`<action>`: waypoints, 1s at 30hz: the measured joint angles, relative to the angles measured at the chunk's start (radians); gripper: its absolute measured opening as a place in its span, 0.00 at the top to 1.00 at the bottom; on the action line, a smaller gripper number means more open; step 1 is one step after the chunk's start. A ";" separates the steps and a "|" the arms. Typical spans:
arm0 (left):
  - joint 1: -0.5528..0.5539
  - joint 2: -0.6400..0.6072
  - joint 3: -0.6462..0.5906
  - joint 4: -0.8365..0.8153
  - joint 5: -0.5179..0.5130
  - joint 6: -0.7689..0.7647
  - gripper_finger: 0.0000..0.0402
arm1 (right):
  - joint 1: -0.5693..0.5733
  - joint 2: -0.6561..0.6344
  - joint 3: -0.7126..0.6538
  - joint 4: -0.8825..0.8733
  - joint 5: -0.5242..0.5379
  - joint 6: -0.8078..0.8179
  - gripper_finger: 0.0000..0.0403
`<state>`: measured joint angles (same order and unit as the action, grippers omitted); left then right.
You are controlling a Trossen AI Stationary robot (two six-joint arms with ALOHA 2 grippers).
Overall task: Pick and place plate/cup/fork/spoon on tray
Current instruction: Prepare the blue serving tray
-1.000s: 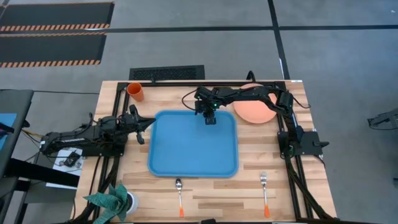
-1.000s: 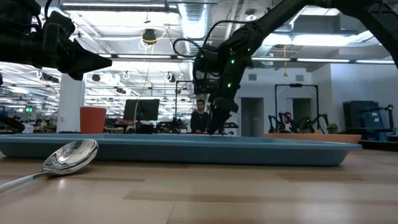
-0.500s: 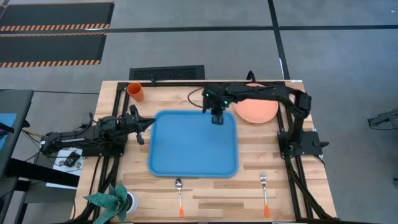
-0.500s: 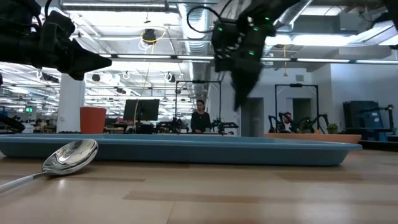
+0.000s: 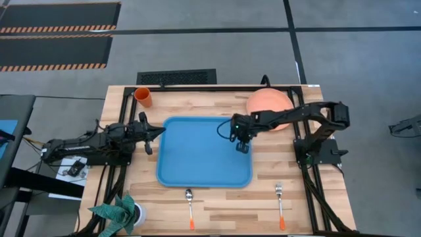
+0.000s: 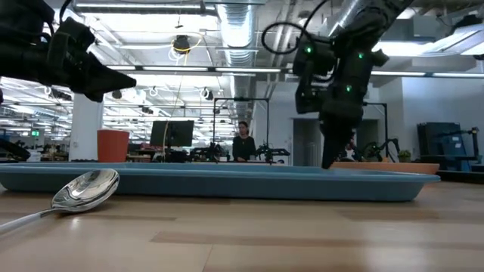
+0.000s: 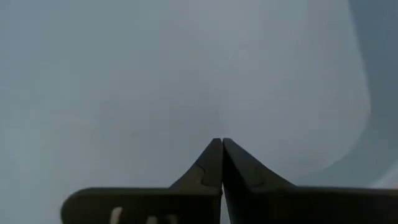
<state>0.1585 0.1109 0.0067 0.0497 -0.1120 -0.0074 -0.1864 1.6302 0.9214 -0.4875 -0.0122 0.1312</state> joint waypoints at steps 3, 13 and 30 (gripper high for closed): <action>0.000 0.028 0.000 -0.002 0.000 0.000 1.00 | -0.009 0.015 -0.018 -0.004 0.017 0.001 0.97; 0.000 0.125 0.001 0.034 -0.018 0.011 1.00 | -0.069 0.044 -0.020 -0.080 0.021 -0.005 0.95; 0.000 0.125 0.014 0.012 -0.032 0.014 1.00 | -0.119 0.043 -0.019 -0.136 0.075 -0.117 0.96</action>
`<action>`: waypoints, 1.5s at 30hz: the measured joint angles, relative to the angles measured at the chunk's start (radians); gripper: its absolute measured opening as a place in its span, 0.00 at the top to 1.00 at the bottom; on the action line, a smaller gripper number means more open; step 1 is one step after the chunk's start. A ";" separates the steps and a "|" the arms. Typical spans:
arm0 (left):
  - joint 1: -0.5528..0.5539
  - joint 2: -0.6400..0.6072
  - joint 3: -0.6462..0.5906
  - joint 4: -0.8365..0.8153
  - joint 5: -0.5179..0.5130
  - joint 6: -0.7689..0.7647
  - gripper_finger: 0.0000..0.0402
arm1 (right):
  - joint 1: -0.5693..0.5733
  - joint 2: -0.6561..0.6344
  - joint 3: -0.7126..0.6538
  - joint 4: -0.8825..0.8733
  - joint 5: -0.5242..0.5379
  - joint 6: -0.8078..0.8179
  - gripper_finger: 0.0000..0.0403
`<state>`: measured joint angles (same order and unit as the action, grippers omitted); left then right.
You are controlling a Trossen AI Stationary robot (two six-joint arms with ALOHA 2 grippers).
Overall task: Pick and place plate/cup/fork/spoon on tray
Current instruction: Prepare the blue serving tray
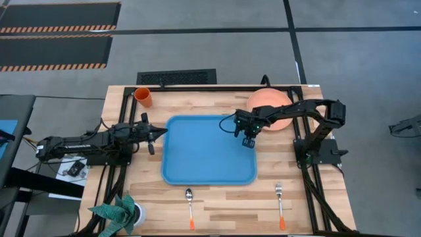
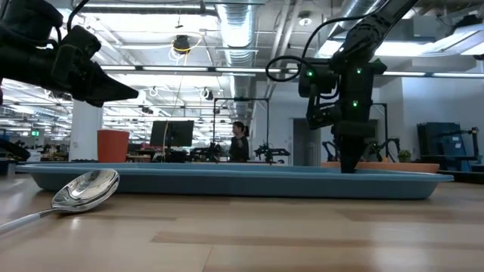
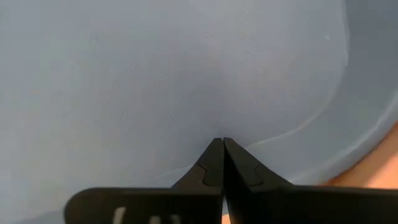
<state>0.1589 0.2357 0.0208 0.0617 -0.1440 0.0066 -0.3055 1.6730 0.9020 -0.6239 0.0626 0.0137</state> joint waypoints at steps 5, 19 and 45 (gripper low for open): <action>0.000 0.000 0.002 -0.002 0.000 0.000 1.00 | -0.011 0.000 0.000 -0.001 0.030 -0.054 0.97; 0.000 0.075 0.004 0.008 0.086 0.004 1.00 | 0.096 -0.096 -0.007 0.081 0.072 0.018 0.98; 0.000 0.111 0.004 0.060 0.084 0.010 1.00 | 0.688 -0.247 -0.318 0.577 0.264 0.933 0.99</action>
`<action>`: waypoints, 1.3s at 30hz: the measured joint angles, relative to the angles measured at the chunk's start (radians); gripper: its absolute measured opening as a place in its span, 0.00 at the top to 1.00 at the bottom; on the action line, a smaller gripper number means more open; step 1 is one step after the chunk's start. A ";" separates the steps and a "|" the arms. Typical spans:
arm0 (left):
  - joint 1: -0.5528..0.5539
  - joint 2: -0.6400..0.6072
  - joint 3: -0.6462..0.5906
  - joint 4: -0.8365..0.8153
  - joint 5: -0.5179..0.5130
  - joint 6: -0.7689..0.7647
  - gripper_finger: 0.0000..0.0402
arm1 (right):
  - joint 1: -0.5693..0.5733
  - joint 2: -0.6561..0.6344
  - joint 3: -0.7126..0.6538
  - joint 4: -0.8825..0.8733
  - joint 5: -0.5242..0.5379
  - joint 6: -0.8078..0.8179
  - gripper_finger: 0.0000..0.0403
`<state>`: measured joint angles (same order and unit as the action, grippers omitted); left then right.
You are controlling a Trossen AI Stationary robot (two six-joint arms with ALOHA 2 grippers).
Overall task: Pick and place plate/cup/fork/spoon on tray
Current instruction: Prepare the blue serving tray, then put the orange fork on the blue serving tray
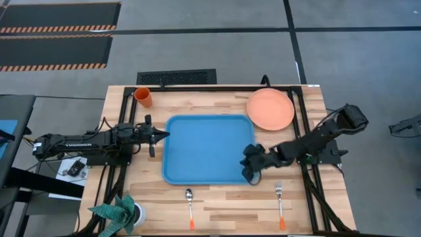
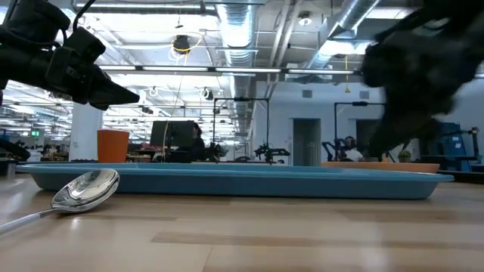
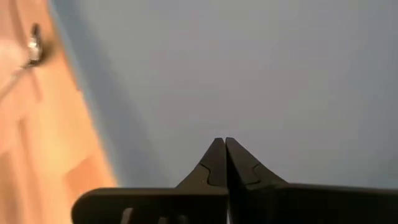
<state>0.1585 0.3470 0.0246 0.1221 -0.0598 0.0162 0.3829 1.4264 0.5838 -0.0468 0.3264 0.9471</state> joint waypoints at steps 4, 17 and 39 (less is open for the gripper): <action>0.000 0.000 0.000 0.000 0.000 0.006 1.00 | 0.161 -0.065 0.001 -0.108 0.094 0.268 0.99; 0.000 0.000 0.000 -0.007 0.010 0.005 1.00 | 0.478 0.037 0.287 -0.692 -0.028 1.002 0.99; 0.000 0.000 0.000 -0.005 0.053 0.017 1.00 | 0.545 0.261 0.374 -0.757 -0.433 1.368 0.65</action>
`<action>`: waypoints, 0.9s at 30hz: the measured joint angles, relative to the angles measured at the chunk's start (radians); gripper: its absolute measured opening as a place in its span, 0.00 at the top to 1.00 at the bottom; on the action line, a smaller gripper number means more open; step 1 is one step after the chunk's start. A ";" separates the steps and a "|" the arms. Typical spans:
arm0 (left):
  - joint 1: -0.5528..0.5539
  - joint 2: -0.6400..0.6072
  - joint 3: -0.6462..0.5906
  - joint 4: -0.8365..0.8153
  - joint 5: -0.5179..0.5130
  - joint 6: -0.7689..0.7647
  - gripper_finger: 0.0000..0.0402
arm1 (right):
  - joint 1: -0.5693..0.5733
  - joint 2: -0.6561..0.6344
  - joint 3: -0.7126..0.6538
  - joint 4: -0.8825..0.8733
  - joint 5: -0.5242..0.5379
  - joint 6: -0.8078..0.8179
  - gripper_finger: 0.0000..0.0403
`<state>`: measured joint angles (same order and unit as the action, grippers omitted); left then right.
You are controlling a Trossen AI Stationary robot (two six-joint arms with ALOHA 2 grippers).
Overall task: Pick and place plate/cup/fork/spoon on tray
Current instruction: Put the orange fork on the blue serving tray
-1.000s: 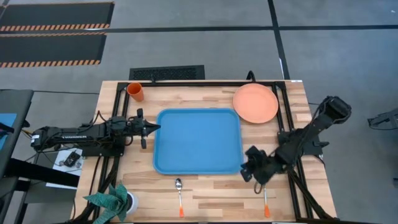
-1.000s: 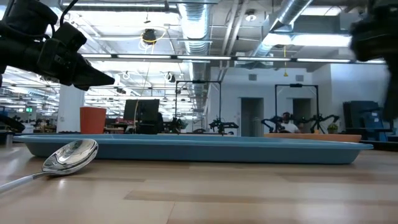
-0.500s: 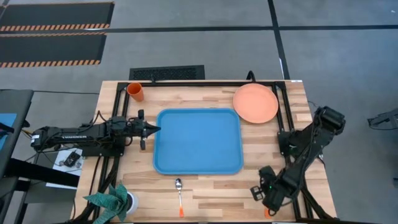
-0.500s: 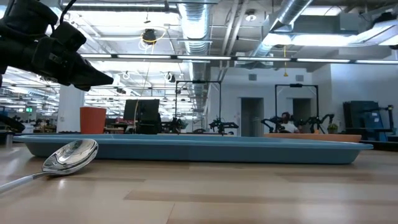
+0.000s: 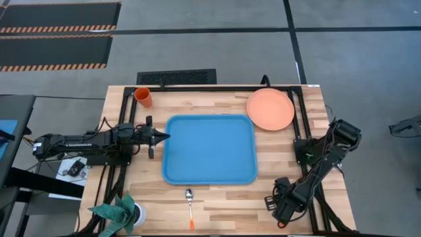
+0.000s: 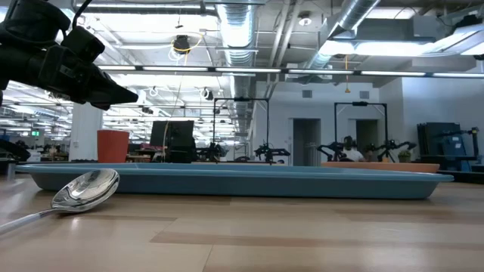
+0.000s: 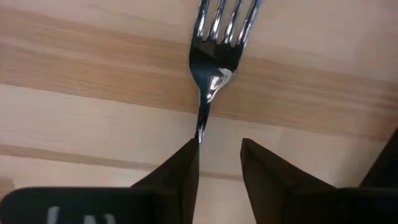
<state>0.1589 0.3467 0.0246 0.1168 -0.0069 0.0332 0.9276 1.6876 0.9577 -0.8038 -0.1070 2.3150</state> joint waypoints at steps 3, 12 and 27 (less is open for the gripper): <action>0.000 0.000 0.000 0.002 -0.003 0.000 1.00 | 0.000 0.013 0.001 0.019 0.001 0.000 0.64; 0.000 0.000 0.000 0.003 -0.005 0.001 1.00 | -0.009 0.024 0.003 0.035 0.027 -0.008 0.74; 0.000 0.000 0.000 0.002 -0.004 0.001 1.00 | -0.015 -0.029 -0.002 -0.014 0.033 -0.011 0.68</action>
<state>0.1589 0.3470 0.0246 0.1188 -0.0113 0.0339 0.9123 1.6587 0.9558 -0.8174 -0.0737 2.3035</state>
